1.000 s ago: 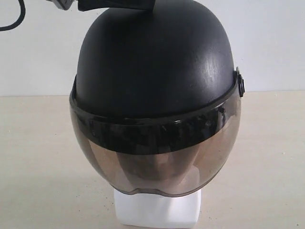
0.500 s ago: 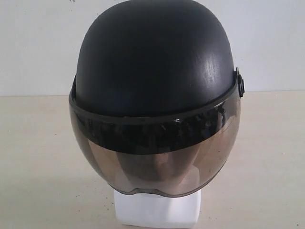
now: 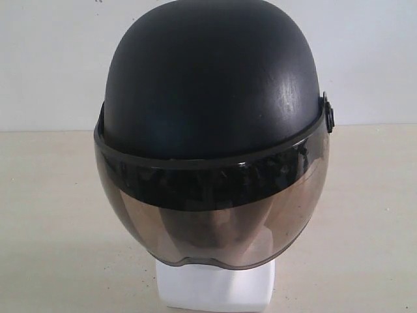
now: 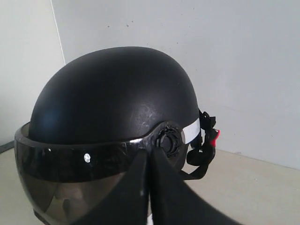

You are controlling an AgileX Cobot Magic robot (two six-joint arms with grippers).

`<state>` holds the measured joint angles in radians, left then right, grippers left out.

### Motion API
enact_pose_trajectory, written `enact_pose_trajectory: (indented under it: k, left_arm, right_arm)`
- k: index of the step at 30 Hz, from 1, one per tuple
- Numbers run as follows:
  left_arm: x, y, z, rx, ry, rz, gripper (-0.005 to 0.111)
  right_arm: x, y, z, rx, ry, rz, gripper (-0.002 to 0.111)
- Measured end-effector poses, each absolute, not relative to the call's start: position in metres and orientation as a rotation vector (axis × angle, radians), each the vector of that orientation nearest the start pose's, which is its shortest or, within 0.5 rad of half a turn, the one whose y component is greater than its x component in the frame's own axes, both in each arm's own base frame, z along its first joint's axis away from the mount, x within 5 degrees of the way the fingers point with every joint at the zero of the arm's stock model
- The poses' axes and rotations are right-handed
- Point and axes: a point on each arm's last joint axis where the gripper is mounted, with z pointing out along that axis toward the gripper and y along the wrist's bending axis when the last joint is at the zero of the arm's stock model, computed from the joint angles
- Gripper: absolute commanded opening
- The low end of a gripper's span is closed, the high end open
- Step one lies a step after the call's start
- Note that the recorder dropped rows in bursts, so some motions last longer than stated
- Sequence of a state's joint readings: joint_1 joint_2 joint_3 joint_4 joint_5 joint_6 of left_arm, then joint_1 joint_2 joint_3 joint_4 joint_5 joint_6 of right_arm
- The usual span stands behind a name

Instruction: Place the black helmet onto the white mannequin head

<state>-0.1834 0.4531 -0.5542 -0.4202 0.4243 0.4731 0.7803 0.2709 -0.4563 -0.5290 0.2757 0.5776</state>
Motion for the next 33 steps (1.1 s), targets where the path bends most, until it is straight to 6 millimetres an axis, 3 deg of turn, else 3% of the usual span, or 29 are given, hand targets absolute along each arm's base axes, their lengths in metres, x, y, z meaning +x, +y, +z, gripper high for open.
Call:
enact_pose_trajectory:
  k: [22,28,33]
  left_arm:
    - [0.084,-0.03,0.334,0.348,1.699,-0.213,0.004]
    - [0.084,-0.03,0.334,0.348,1.699,-0.213,0.004]
    - [0.084,-0.03,0.334,0.348,1.699,-0.213,0.004]
  right_arm:
    - [0.051,0.031,0.33,-0.43,1.467,0.542,0.0]
    - [0.051,0.016,0.322,-0.216,1.454,0.373,0.0]
    - [0.054,0.006,0.298,-0.032,1.46,0.238,0.0]
